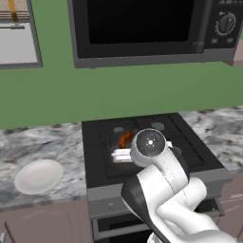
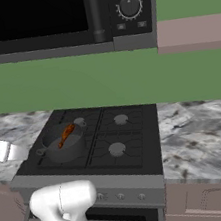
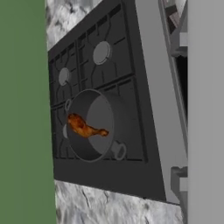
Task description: Retrieve the frozen meat and place it in the pot on a burner. Then turn the burner on.
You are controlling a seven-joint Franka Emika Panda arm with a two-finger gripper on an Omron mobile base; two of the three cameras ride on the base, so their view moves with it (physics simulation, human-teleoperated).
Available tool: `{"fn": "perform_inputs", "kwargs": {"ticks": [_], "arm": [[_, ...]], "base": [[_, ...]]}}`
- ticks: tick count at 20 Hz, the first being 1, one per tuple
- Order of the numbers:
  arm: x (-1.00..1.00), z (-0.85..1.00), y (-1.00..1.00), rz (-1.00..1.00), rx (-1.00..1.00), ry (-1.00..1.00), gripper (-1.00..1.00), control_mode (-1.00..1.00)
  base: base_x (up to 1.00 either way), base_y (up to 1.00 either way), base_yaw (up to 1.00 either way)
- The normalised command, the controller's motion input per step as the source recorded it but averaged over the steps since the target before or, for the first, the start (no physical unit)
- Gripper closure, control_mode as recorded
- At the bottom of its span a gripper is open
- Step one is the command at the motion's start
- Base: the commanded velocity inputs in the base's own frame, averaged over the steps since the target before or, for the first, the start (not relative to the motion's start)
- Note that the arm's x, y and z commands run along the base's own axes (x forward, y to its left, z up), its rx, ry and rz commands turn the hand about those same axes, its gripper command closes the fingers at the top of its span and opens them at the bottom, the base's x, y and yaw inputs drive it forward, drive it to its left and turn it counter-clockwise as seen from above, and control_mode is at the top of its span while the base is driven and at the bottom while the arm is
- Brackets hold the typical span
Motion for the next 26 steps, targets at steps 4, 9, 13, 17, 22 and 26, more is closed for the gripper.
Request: {"fn": "perform_inputs", "kwargs": {"ticks": [4, 9, 13, 17, 22, 26], "arm": [[0.0, -0.43, 0.02, 0.0, -0.04, 0.15, -1.0, -1.0], [0.0, -0.84, 0.03, 0.04, -0.17, 0.25, -1.0, -1.0], [-0.04, -0.96, 0.06, 0.09, -0.2, 0.24, -1.0, -1.0], [-0.2, -0.89, 0.18, 0.17, -0.27, 0.17, -1.0, -1.0], [-0.29, -0.96, 0.4, 0.2, -0.28, 0.16, -1.0, -1.0], [-0.14, -1.0, 0.75, 0.19, -0.17, 0.05, -1.0, -1.0]], "base": [[0.0, 0.0, 0.0], [0.0, 0.0, 0.0], [0.0, 0.0, 0.0], [0.0, 0.0, 0.0], [0.0, 0.0, 0.0], [0.0, 0.0, 0.0]]}}
